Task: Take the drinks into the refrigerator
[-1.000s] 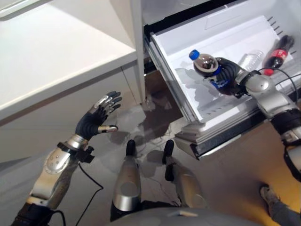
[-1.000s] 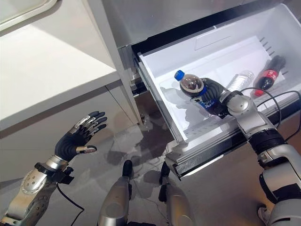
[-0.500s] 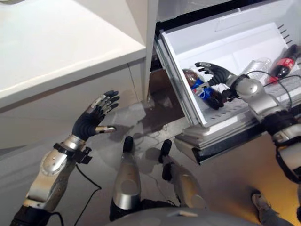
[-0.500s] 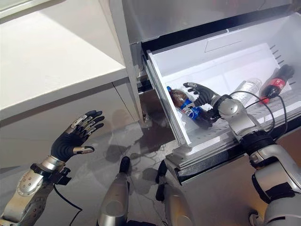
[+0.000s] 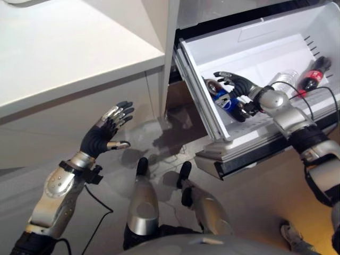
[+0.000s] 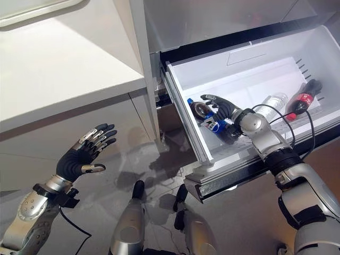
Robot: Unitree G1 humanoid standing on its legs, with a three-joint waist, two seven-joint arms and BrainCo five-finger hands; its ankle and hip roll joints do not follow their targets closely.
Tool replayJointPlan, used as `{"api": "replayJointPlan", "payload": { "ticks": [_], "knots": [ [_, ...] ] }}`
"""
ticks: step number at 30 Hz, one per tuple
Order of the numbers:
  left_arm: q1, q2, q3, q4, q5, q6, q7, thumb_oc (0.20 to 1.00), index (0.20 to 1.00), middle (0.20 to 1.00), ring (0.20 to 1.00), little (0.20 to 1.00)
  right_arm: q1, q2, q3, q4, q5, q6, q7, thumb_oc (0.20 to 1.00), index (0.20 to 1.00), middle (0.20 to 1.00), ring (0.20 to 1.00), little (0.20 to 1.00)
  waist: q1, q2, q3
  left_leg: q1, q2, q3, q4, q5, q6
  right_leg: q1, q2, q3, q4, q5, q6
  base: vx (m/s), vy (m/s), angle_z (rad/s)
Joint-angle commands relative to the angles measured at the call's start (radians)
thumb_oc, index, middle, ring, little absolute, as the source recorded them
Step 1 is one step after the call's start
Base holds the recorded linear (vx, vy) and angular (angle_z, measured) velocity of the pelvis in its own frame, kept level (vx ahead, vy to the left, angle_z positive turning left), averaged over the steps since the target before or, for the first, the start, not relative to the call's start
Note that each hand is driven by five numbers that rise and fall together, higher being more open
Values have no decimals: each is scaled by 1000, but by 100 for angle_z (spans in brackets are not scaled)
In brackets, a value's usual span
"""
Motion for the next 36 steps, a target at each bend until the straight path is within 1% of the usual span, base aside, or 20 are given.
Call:
{"api": "replayJointPlan", "payload": {
  "ticks": [1, 4, 7, 8, 10, 13, 15, 16, 17, 20, 22, 23, 26, 27, 28, 29, 30, 31, 33, 36],
  "knots": [
    [43, 47, 28, -107, -20, -36, -19, 1000, 1000, 1000, 1000, 1000, -41, -39, -26, -61, 82, -49, -31, 1000, 1000, 1000, 1000, 1000, 30, -27, -57, 10, 11, -52, 76, -53, 22, 59, -4, -41, 94, -113, 53, 66, -32, 1],
    [53, 45, 37, -102, -20, -32, -27, 1000, 1000, 1000, 1000, 1000, 14, -68, -95, -135, 166, -70, -39, 1000, 1000, 1000, 1000, 1000, 26, -33, -93, 36, 13, -51, 85, -65, 21, 97, 2, -40, 82, -120, 47, 76, -35, 2],
    [61, 46, 39, -98, -21, -28, -29, 1000, 1000, 1000, 1000, 1000, 51, -93, -143, -179, 198, -82, -51, 1000, 1000, 1000, 1000, 1000, 23, -36, -112, 51, 15, -50, 89, -72, 20, 124, 7, -43, 69, -123, 45, 74, -28, 2],
    [74, 39, 48, -87, -19, -26, -30, 1000, 1000, 1000, 1000, 1000, 84, -121, -192, -214, 239, -98, -59, 1000, 1000, 1000, 1000, 1000, 19, -38, -133, 65, 17, -50, 92, -75, 17, 145, 14, -43, 51, -124, 42, 124, -49, 3],
    [89, 22, 57, -80, -20, -22, -29, 1000, 1000, 1000, 1000, 1000, 116, -156, -246, -257, 249, -115, -78, 1000, 1000, 1000, 1000, 1000, 17, -42, -153, 76, 21, -50, 97, -81, 15, 170, 22, -37, 31, -124, 42, 112, -38, 1],
    [104, 0, 61, -72, -15, -20, -29, 1000, 1000, 1000, 1000, 1000, 178, -180, -317, -301, 293, -143, -95, 1000, 1000, 1000, 1000, 1000, 11, -44, -179, 95, 24, -45, 108, -90, 13, 206, 35, -25, 2, -125, 41, 88, -19, -7],
    [110, -17, 67, -75, -5, -26, -24, 1000, 1000, 1000, 1000, 1000, 232, -169, -379, -351, 349, -175, -108, 1000, 1000, 1000, 1000, 1000, 4, -43, -192, 102, 26, -41, 122, -95, 12, 224, 40, -17, -10, -125, 40, 55, 4, -11],
    [111, -15, 65, -75, -4, -26, -23, 1000, 1000, 1000, 1000, 1000, 240, -169, -385, -355, 350, -174, -107, 1000, 1000, 1000, 1000, 1000, 6, -43, -193, 102, 26, -41, 124, -96, 12, 226, 41, -17, -11, -125, 40, 83, 14, -9],
    [123, -37, 68, -73, 11, -32, -14, 1000, 1000, 1000, 1000, 1000, 311, -136, -462, -413, 394, -209, -122, 1000, 1000, 1000, 1000, 1000, -7, -41, -207, 112, 25, -40, 133, -102, 14, 240, 44, -7, -15, -128, 38, 89, 10, -9],
    [155, -72, 88, -68, 44, -35, -4, 1000, 1000, 1000, 1000, 1000, 472, -73, -605, -539, 420, -248, -115, 1000, 1000, 1000, 1000, 1000, -26, -38, -228, 131, 33, -34, 141, -112, 16, 263, 52, -1, -20, -134, 39, 110, 5, -15],
    [175, -76, 92, -72, 63, -39, -9, 1000, 1000, 1000, 1000, 1000, 565, -47, -673, -610, 422, -264, -100, 1000, 1000, 1000, 1000, 1000, -26, -39, -240, 142, 36, -34, 144, -117, 16, 273, 56, 1, -19, -138, 37, 73, -1, -9],
    [182, -87, 100, -71, 72, -44, -7, 1000, 1000, 1000, 1000, 1000, 600, -33, -700, -636, 428, -275, -98, 1000, 1000, 1000, 1000, 1000, -34, -38, -242, 144, 37, -34, 144, -117, 15, 275, 56, 2, -20, -139, 37, 57, -2, -2],
    [189, -110, 113, -59, 89, -52, 1, 1000, 1000, 1000, 1000, 1000, 715, 44, -791, -704, 435, -312, -108, 1000, 1000, 1000, 1000, 1000, -50, -37, -249, 151, 35, -37, 143, -118, 13, 277, 54, 0, -17, -141, 39, 31, 9, -1],
    [189, -107, 111, -59, 90, -52, 2, 1000, 1000, 1000, 1000, 1000, 723, 48, -796, -711, 434, -310, -108, 1000, 1000, 1000, 1000, 1000, -48, -38, -250, 150, 34, -38, 143, -118, 13, 277, 54, -1, -16, -141, 39, 31, 35, -2],
    [195, -124, 130, -55, 106, -61, 6, 1000, 1000, 1000, 1000, 1000, 787, 98, -856, -762, 407, -338, -107, 1000, 1000, 1000, 1000, 1000, -67, -39, -256, 158, 33, -30, 136, -128, 15, 277, 50, -1, -12, -142, 43, 35, 39, 0],
    [195, -132, 136, -53, 117, -65, 8, 1000, 1000, 1000, 1000, 1000, 820, 129, -879, -779, 401, -346, -107, 1000, 1000, 1000, 1000, 1000, -72, -39, -260, 161, 33, -25, 130, -130, 14, 276, 49, -3, -11, -141, 44, 36, 39, 1],
    [196, -130, 134, -53, 118, -66, 8, 1000, 1000, 1000, 1000, 1000, 826, 132, -882, -784, 400, -345, -107, 1000, 1000, 1000, 1000, 1000, -70, -40, -261, 162, 33, -26, 128, -130, 14, 276, 49, -3, -11, -141, 44, 21, 47, 0],
    [196, -151, 150, -48, 134, -77, 18, 1000, 1000, 1000, 1000, 1000, 888, 199, -904, -813, 396, -355, -101, 1000, 1000, 1000, 1000, 1000, -87, -38, -266, 167, 34, -13, 116, -133, 14, 278, 47, -3, -15, -140, 48, 16, 51, 1],
    [202, -174, 160, -41, 147, -87, 26, 1000, 1000, 1000, 1000, 1000, 957, 265, -920, -840, 404, -357, -86, 1000, 1000, 1000, 1000, 1000, -98, -42, -272, 169, 28, -6, 109, -135, 14, 277, 43, 0, -22, -132, 53, 1, 51, -1],
    [191, -201, 181, -31, 150, -100, 43, 1000, 1000, 1000, 1000, 1000, 1008, 338, -946, -828, 393, -370, -102, 1000, 1000, 1000, 1000, 1000, -120, -50, -271, 151, 14, 1, 126, -144, 18, 270, 28, 6, -26, -122, 61, -27, 36, -3]
  ]
}}
